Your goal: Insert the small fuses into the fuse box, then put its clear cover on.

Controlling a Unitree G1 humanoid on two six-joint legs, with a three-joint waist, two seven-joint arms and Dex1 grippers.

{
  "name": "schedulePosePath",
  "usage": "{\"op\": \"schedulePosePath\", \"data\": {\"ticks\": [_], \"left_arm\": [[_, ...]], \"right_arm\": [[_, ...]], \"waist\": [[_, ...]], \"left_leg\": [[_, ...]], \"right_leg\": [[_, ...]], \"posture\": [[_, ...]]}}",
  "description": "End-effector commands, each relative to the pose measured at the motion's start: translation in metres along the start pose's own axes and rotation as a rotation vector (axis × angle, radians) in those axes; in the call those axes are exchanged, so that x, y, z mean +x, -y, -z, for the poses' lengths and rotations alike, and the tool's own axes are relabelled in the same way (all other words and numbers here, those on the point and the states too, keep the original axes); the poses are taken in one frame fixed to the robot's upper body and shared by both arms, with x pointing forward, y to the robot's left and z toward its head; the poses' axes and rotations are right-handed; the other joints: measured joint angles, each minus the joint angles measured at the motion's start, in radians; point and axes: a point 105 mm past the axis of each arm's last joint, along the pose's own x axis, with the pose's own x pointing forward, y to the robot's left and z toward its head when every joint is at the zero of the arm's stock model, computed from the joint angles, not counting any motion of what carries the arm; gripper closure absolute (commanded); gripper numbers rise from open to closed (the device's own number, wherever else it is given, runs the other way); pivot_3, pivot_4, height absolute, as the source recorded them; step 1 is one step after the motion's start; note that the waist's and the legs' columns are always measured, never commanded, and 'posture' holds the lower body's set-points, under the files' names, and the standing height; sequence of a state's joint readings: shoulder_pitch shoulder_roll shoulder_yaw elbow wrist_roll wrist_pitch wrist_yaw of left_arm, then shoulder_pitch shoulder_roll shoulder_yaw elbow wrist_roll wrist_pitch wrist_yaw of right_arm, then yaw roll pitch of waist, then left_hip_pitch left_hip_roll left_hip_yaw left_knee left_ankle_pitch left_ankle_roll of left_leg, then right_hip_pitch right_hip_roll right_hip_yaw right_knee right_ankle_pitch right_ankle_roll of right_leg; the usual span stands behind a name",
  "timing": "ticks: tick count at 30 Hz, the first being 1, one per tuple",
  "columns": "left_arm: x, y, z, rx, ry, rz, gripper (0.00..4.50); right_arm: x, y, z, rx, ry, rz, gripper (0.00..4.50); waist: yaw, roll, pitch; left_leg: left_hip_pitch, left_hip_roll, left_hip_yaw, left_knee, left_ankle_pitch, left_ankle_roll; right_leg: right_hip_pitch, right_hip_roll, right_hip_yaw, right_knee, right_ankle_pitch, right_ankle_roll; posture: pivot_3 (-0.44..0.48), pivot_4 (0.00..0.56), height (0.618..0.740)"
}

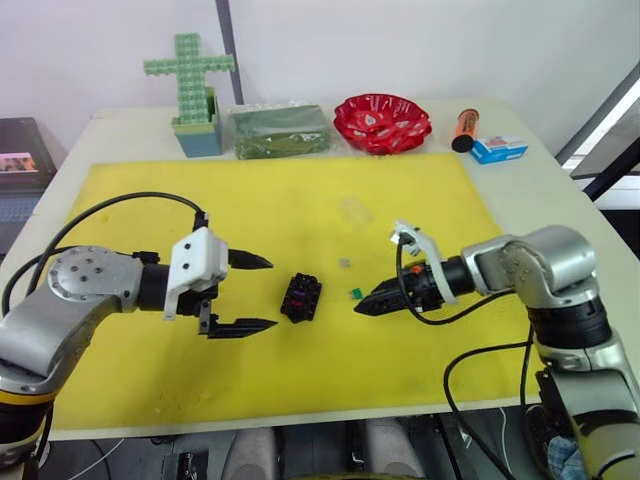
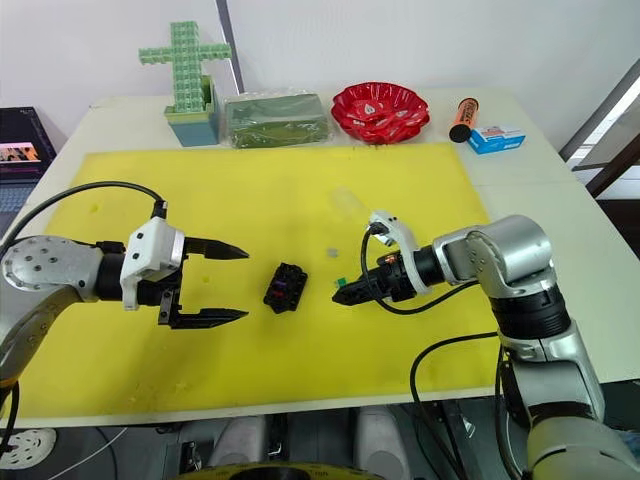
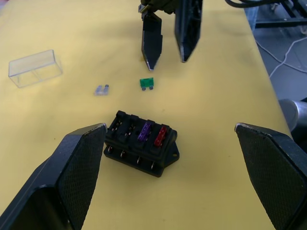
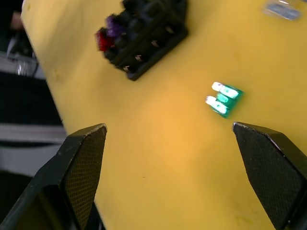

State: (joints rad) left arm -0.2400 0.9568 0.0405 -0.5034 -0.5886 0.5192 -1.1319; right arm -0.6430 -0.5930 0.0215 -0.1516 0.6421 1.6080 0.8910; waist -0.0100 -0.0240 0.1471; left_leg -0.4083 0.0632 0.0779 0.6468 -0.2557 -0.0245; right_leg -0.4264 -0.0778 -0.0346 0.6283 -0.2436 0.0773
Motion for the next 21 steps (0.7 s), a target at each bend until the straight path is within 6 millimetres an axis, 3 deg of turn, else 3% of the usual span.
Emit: {"op": "schedulePosePath", "data": {"ticks": [1, 21], "left_arm": [[-0.002, 0.002, -0.005, 0.033, 0.013, 0.002, 0.00], [0.005, 0.003, -0.010, 0.043, 0.033, 0.040, 0.00]], "right_arm": [[-0.002, -0.001, -0.001, 0.039, 0.081, -0.008, 0.04], [0.021, 0.001, 0.012, 0.287, 0.132, -0.066, 0.04]], "waist": [[0.000, 0.000, 0.000], [-0.003, -0.001, -0.001]], "left_leg": [[0.000, 0.000, 0.000, 0.000, 0.000, 0.000], [0.000, 0.000, -0.001, 0.000, 0.000, 0.000]], "right_leg": [[0.000, 0.000, 0.000, 0.000, 0.000, 0.000], [0.001, 0.001, 0.000, 0.000, 0.000, 0.000]], "posture": [[0.000, 0.150, 0.740], [0.000, 0.150, 0.740]]}}
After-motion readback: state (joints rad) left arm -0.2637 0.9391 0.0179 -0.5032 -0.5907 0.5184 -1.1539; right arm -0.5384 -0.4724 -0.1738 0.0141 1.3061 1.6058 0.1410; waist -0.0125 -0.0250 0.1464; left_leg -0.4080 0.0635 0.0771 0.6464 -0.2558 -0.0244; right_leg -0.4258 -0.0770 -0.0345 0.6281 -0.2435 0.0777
